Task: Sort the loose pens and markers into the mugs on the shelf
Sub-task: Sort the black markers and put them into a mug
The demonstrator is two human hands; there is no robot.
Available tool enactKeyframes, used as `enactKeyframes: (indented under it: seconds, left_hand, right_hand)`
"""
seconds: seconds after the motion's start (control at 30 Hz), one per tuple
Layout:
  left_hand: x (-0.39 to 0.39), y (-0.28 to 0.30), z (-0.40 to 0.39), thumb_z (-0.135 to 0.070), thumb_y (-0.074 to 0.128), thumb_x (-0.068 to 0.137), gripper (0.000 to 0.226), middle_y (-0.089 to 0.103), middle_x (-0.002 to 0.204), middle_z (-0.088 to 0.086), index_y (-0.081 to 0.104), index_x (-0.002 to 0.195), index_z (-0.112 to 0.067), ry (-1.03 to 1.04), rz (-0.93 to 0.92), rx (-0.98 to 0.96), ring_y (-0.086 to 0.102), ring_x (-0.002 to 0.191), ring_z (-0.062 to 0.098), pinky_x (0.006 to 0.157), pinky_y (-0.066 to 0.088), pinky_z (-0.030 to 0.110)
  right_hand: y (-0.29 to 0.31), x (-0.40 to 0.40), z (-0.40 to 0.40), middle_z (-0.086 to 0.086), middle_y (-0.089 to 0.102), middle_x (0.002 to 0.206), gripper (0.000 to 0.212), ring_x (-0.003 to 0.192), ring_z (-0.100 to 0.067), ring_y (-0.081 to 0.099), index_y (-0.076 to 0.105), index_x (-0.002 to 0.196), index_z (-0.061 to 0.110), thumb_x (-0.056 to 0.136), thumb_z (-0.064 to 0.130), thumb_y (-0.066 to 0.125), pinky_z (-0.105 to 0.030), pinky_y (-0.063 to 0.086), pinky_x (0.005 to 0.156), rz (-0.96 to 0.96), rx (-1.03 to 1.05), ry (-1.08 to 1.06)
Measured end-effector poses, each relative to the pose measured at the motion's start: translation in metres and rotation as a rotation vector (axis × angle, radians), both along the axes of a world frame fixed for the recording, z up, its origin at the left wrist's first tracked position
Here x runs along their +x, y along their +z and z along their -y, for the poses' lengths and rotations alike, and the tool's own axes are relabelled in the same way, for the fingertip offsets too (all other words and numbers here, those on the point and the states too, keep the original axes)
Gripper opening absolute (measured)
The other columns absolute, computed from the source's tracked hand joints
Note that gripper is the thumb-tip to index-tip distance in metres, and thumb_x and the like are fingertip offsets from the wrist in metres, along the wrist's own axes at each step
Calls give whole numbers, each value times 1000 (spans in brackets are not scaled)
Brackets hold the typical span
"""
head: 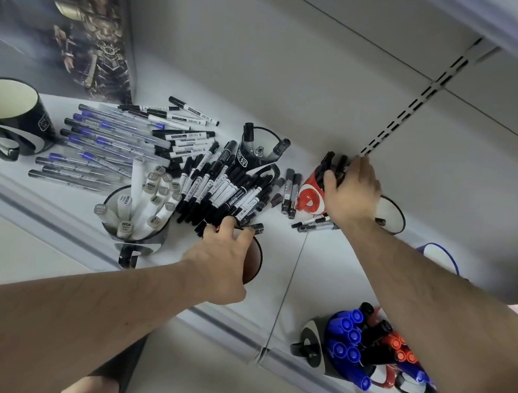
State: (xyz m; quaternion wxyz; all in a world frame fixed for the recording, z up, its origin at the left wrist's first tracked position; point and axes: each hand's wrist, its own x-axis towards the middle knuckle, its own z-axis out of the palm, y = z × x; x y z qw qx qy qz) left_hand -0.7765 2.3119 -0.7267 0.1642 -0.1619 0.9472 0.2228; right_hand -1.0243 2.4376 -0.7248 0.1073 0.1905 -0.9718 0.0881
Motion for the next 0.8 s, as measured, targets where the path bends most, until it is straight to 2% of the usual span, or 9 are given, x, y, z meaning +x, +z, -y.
enactKeyframes:
  seconds: [0.1, 0.17, 0.23, 0.3, 0.37, 0.43, 0.53, 0.67, 0.8]
  left_hand:
    - [0, -3, 1, -31, 69, 67, 93, 18, 131, 2, 16, 144, -29, 5, -12, 9, 32, 121, 29, 86, 52, 41]
    - [1, -3, 2, -31, 69, 66, 91, 20, 132, 0, 18, 143, -29, 18, -33, 32, 33, 120, 28, 84, 51, 39]
    - [2, -3, 2, -32, 69, 65, 91, 23, 134, -1, 19, 142, -30, 29, -79, 58, 35, 121, 26, 83, 48, 36]
    - [3, -2, -1, -33, 68, 66, 92, 24, 136, -1, 17, 142, -32, 35, -141, 92, 36, 121, 26, 85, 45, 34]
    - [1, 3, -6, -34, 68, 68, 93, 24, 138, -1, 13, 143, -32, 37, -210, 129, 36, 122, 27, 89, 45, 35]
    - [-6, 8, -14, -36, 70, 68, 97, 25, 137, 1, 9, 144, -32, 31, -259, 162, 38, 122, 29, 93, 44, 38]
    - [-15, 10, -23, -39, 77, 58, 114, 31, 133, 6, 2, 144, -33, 29, -264, 240, 45, 120, 32, 97, 44, 40]
    - [-19, 9, -32, -39, 79, 53, 128, 31, 136, 10, -12, 143, -40, 4, -281, 333, 41, 127, 29, 102, 44, 43]
    - [-21, 11, -36, -27, 83, 56, 131, 17, 145, 5, -13, 144, -40, -44, -338, 387, 44, 127, 29, 102, 43, 35]
  right_hand:
    - [2, -7, 4, -15, 27, 158, 83, 146, -28, 22, 23, 151, 6, 91, 64, 18, -49, 16, 119, 319, 175, 32]
    - [10, -9, 6, -11, 14, 163, 83, 150, -26, 7, 11, 156, 12, 94, 65, 23, -50, 5, 120, 349, 254, 30]
    - [26, 0, 5, -12, 26, 157, 81, 147, -27, 16, 22, 152, 14, 90, 64, 37, -51, 11, 117, 206, 219, 33]
    - [49, 25, 3, -9, 49, 140, 66, 134, -30, 40, 42, 139, 17, 82, 47, 55, -44, 31, 109, 88, 47, 132]
    - [68, 65, -6, -7, 52, 138, 69, 129, -27, 48, 44, 140, 20, 76, 29, 66, -36, 40, 105, 253, -14, 354]
    - [79, 112, -19, -5, 37, 152, 97, 138, -22, 36, 25, 153, 20, 70, 20, 75, -30, 30, 113, 492, 156, 560]
    - [70, 156, -36, 1, 19, 156, 121, 142, -19, 20, -2, 156, 21, 65, 35, 76, -32, 21, 119, 557, 444, 705]
    - [51, 165, -37, 0, 15, 155, 122, 139, -22, 23, 8, 153, 18, 59, 45, 81, -37, 28, 117, 459, 411, 639]
    - [44, 158, -32, -4, 29, 147, 121, 132, -24, 31, 25, 147, 14, 51, 58, 84, -38, 32, 113, 384, 447, 636]
